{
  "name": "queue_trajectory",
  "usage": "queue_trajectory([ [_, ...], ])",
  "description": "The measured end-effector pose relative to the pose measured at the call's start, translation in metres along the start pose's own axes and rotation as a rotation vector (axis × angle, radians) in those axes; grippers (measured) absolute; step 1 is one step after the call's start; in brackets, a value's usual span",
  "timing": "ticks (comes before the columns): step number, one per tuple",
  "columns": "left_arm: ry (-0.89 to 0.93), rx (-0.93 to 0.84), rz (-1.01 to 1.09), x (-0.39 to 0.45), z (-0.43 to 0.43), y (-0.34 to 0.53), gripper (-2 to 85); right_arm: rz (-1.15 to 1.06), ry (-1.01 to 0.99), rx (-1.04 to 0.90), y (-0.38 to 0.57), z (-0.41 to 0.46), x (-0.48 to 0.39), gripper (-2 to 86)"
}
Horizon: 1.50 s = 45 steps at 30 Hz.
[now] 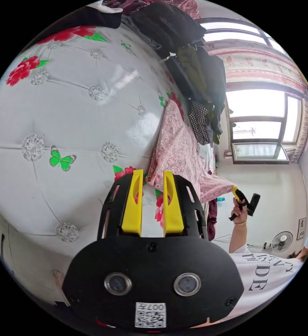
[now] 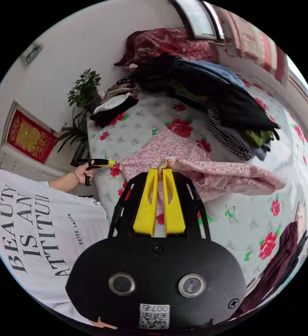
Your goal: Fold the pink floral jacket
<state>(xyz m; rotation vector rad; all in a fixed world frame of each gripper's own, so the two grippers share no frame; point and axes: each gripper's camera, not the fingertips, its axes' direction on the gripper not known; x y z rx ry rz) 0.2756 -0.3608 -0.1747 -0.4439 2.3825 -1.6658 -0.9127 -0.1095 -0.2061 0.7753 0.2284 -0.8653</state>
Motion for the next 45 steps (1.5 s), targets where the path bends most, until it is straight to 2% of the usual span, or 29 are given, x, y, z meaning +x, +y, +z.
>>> queue_trajectory([
  [2,0.021,0.019,-0.010,-0.012,-0.006,0.010,9.5,-0.246,-0.017,-0.113,-0.044,0.045,-0.059,0.2],
  [5,0.056,0.030,-0.033,-0.029,-0.009,0.022,10.0,-0.381,-0.103,-0.237,-0.066,0.121,-0.111,0.6],
  [8,0.088,0.021,-0.059,-0.047,-0.007,0.031,10.4,-0.336,-0.209,-0.323,-0.067,0.199,-0.125,1.7],
  [11,0.145,0.043,-0.085,-0.062,-0.008,0.038,11.6,-0.229,-0.326,-0.387,-0.057,0.239,-0.113,3.7],
  [15,0.200,0.037,-0.074,-0.073,-0.011,0.039,14.0,-0.103,-0.454,-0.227,-0.040,0.205,-0.072,6.0],
  [18,0.254,-0.002,-0.039,-0.076,-0.007,0.036,16.6,0.114,-0.451,-0.032,-0.014,0.159,-0.007,8.2],
  [20,0.293,-0.029,-0.003,-0.076,0.001,0.031,18.3,0.355,-0.449,0.060,0.022,0.140,0.052,10.0],
  [23,0.339,-0.086,0.020,-0.075,0.015,0.018,18.1,0.582,-0.486,0.070,0.064,0.146,0.100,11.2],
  [25,0.335,-0.118,0.027,-0.075,0.024,0.008,16.5,0.645,-0.543,0.049,0.077,0.161,0.111,11.3],
  [27,0.319,-0.149,0.032,-0.074,0.033,-0.003,11.0,0.666,-0.643,0.018,0.080,0.181,0.113,10.7],
  [28,0.299,-0.169,0.020,-0.075,0.040,-0.010,3.6,0.675,-0.699,-0.033,0.079,0.197,0.112,10.1],
  [29,0.254,-0.202,-0.030,-0.079,0.047,-0.014,2.2,0.682,-0.699,-0.077,0.079,0.208,0.109,9.4],
  [31,0.254,-0.211,-0.072,-0.081,0.049,-0.014,0.8,0.709,-0.666,-0.053,0.083,0.205,0.104,8.2],
  [36,0.329,-0.121,0.006,-0.062,0.006,0.012,-0.3,0.618,-0.774,0.083,0.110,0.160,0.079,5.1],
  [45,0.434,0.012,-0.062,-0.056,-0.072,0.141,-0.5,0.486,-0.914,0.084,0.177,0.104,0.020,0.8],
])
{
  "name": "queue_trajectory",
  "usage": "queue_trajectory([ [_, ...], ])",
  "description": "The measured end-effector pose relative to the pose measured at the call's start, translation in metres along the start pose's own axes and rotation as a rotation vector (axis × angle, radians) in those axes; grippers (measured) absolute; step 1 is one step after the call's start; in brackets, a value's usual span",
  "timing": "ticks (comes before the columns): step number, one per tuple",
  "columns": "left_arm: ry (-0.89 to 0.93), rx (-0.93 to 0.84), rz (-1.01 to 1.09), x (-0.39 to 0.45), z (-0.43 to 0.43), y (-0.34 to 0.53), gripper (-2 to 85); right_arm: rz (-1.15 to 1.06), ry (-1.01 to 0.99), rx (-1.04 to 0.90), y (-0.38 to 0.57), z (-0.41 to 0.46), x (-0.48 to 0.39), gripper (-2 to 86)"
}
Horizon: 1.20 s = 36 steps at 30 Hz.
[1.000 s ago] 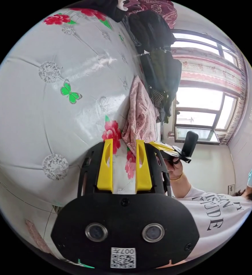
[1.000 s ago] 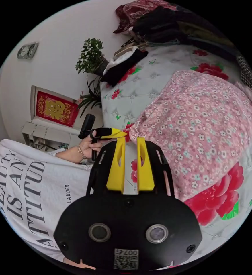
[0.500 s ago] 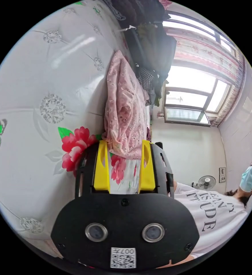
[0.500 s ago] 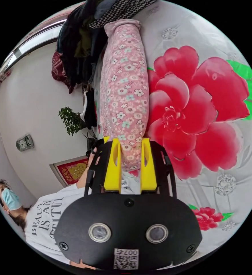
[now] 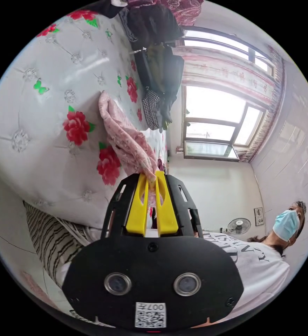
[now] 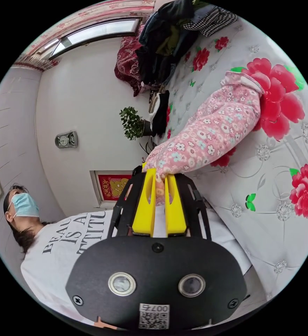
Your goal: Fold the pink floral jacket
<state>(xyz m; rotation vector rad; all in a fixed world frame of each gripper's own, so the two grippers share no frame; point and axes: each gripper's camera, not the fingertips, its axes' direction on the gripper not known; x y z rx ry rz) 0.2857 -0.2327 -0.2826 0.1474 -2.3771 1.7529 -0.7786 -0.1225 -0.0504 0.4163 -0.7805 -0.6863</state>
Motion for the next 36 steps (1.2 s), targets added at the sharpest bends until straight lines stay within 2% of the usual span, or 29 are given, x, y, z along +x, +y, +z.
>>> queue_trajectory([
  [4,0.002,0.058,0.012,0.014,-0.030,0.015,-0.5,-0.082,0.011,-0.031,-0.005,0.015,-0.032,0.3],
  [9,0.043,0.085,0.101,0.026,-0.058,-0.036,-0.6,-0.155,0.026,-0.006,-0.048,0.046,-0.072,0.1],
  [15,0.096,0.074,0.209,0.065,-0.091,-0.184,-0.6,-0.278,0.102,0.084,-0.159,0.101,-0.158,0.1],
  [17,0.114,0.102,0.328,0.112,-0.122,-0.243,-0.5,-0.375,0.077,0.119,-0.201,0.131,-0.207,0.2],
  [21,0.079,0.178,0.558,0.191,-0.182,-0.299,-0.4,-0.552,0.078,0.144,-0.244,0.188,-0.279,0.2],
  [23,0.018,0.238,0.660,0.223,-0.222,-0.318,-0.1,-0.632,0.071,0.150,-0.262,0.235,-0.306,0.4],
  [27,-0.099,0.343,0.652,0.217,-0.273,-0.329,1.6,-0.593,0.040,0.111,-0.290,0.315,-0.299,1.0],
  [30,-0.250,0.395,0.604,0.173,-0.301,-0.331,4.9,-0.493,0.164,0.085,-0.302,0.388,-0.260,2.3],
  [32,-0.461,0.407,0.493,0.116,-0.308,-0.317,7.5,-0.396,0.313,-0.029,-0.300,0.438,-0.208,3.5],
  [36,-0.703,0.350,0.317,0.031,-0.297,-0.259,8.9,-0.374,0.485,-0.193,-0.264,0.456,-0.136,5.2],
])
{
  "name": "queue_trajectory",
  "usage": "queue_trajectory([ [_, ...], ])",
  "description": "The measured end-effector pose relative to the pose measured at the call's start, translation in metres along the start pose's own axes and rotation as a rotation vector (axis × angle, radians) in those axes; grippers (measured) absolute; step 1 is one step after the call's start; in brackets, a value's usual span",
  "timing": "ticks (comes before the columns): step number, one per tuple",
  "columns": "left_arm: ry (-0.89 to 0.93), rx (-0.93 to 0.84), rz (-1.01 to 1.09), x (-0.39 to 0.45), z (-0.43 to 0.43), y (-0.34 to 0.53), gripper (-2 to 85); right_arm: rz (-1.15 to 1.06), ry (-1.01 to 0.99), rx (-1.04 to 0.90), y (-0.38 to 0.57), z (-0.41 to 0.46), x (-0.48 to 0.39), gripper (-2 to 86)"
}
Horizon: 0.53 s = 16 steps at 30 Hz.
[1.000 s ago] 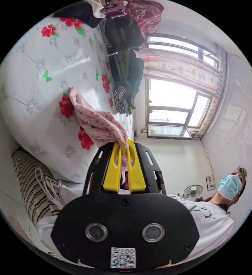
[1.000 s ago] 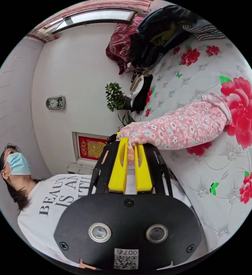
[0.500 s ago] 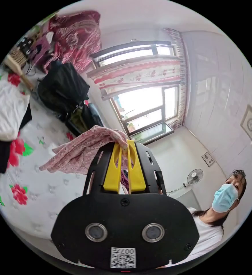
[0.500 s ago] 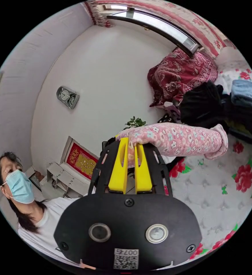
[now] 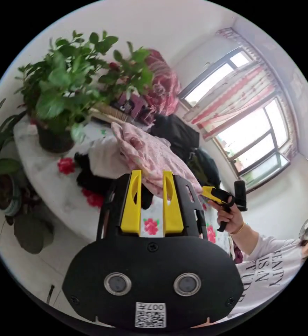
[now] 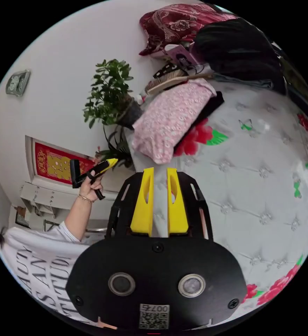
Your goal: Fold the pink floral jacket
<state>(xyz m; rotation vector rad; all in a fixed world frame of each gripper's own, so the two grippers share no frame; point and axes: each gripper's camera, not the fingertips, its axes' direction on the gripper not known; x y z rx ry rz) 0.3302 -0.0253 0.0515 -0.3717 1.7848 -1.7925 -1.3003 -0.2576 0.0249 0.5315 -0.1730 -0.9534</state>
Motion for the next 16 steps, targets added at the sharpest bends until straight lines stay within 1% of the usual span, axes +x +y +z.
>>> queue_trajectory([
  [2,-0.074,-0.087,-0.054,-0.006,0.016,0.066,9.3,-0.023,0.166,-0.123,0.049,0.006,0.026,6.1],
  [3,-0.088,-0.113,-0.057,-0.003,0.020,0.080,9.3,-0.022,0.223,-0.149,0.063,0.004,0.032,6.2],
  [5,-0.136,-0.221,-0.025,0.025,0.040,0.124,9.5,0.013,0.428,-0.255,0.118,-0.010,0.059,6.7],
  [6,-0.134,-0.248,-0.001,0.037,0.046,0.130,9.6,0.027,0.477,-0.275,0.131,-0.016,0.064,6.8],
  [8,-0.075,-0.351,0.181,0.096,0.077,0.139,9.7,0.102,0.640,-0.323,0.179,-0.043,0.079,7.0],
  [9,-0.054,-0.375,0.244,0.114,0.087,0.138,9.8,0.117,0.670,-0.329,0.189,-0.050,0.081,7.0],
  [11,0.028,-0.482,0.500,0.187,0.127,0.132,9.7,0.169,0.785,-0.365,0.222,-0.072,0.085,7.0],
  [12,0.032,-0.512,0.564,0.206,0.137,0.131,9.5,0.176,0.806,-0.381,0.229,-0.074,0.086,7.0],
  [14,0.005,-0.589,0.788,0.276,0.173,0.132,8.6,0.200,0.882,-0.417,0.252,-0.080,0.090,6.7],
  [16,-0.018,-0.612,0.896,0.321,0.194,0.136,8.2,0.206,0.896,-0.451,0.266,-0.077,0.096,6.3],
])
